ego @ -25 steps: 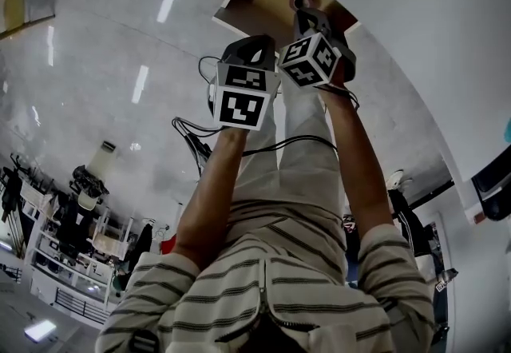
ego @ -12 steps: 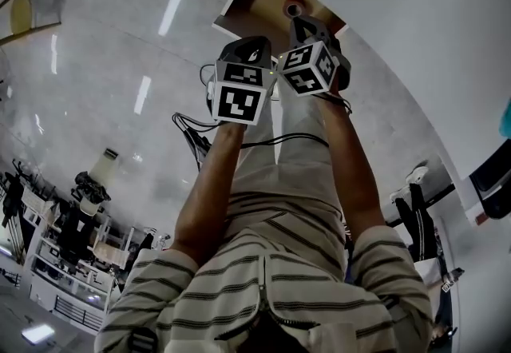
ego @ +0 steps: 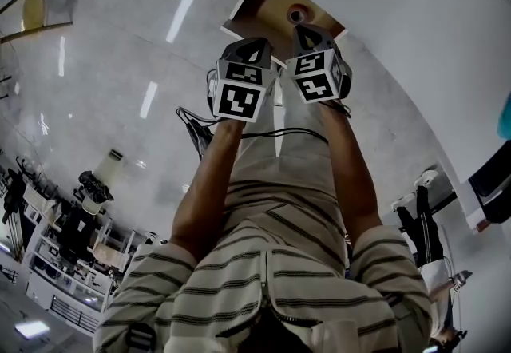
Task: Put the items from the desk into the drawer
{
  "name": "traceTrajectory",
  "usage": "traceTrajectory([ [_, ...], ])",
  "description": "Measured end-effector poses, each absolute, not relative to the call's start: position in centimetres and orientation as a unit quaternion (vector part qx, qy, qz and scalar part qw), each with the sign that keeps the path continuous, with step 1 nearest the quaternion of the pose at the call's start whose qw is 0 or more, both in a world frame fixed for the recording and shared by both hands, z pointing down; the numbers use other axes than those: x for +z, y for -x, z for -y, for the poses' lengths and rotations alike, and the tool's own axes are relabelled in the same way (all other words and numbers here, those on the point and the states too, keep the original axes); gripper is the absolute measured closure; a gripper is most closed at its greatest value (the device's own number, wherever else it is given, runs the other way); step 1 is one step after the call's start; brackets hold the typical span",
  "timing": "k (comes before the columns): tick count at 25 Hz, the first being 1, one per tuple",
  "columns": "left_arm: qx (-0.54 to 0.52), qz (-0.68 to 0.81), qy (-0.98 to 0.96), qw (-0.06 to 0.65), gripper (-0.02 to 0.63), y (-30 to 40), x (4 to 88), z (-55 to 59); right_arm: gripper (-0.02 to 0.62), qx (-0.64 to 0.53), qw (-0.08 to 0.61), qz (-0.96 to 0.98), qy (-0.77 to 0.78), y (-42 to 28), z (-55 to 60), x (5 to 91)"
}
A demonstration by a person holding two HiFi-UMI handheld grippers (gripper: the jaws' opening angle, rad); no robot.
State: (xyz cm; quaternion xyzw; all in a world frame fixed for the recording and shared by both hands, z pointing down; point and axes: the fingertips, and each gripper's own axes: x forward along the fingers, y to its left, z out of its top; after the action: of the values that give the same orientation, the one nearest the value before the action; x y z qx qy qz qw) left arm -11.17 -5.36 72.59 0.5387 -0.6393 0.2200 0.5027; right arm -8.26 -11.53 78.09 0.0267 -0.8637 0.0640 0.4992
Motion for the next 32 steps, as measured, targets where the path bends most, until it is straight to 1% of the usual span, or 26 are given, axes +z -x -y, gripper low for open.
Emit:
traceTrajectory([
  [9, 0.228, 0.641, -0.561, 0.472, 0.598, 11.3, 68.1, 5.9, 0.583, 0.124, 0.44, 0.888, -0.055, 9.3, 11.5, 70.6],
  [14, 0.232, 0.645, -0.577, 0.444, 0.598, 10.6, 64.9, 7.6, 0.583, 0.129, 0.42, 0.895, -0.077, 7.9, 12.3, 66.9],
  [17, 0.234, 0.649, -0.59, 0.42, 0.598, 10.1, 62.5, 9.0, 0.583, 0.146, 0.392, 0.903, -0.099, 7.2, 13.5, 64.1],
  [25, 0.232, 0.652, -0.633, 0.347, 0.598, 7.8, 54.9, 12.0, 0.583, 0.115, 0.339, 0.924, -0.132, 5.6, 15.1, 55.1],
  [32, 0.224, 0.654, -0.66, 0.295, 0.598, 6.6, 49.5, 14.2, 0.583, 0.101, 0.301, 0.932, -0.176, 4.0, 16.8, 49.6],
])
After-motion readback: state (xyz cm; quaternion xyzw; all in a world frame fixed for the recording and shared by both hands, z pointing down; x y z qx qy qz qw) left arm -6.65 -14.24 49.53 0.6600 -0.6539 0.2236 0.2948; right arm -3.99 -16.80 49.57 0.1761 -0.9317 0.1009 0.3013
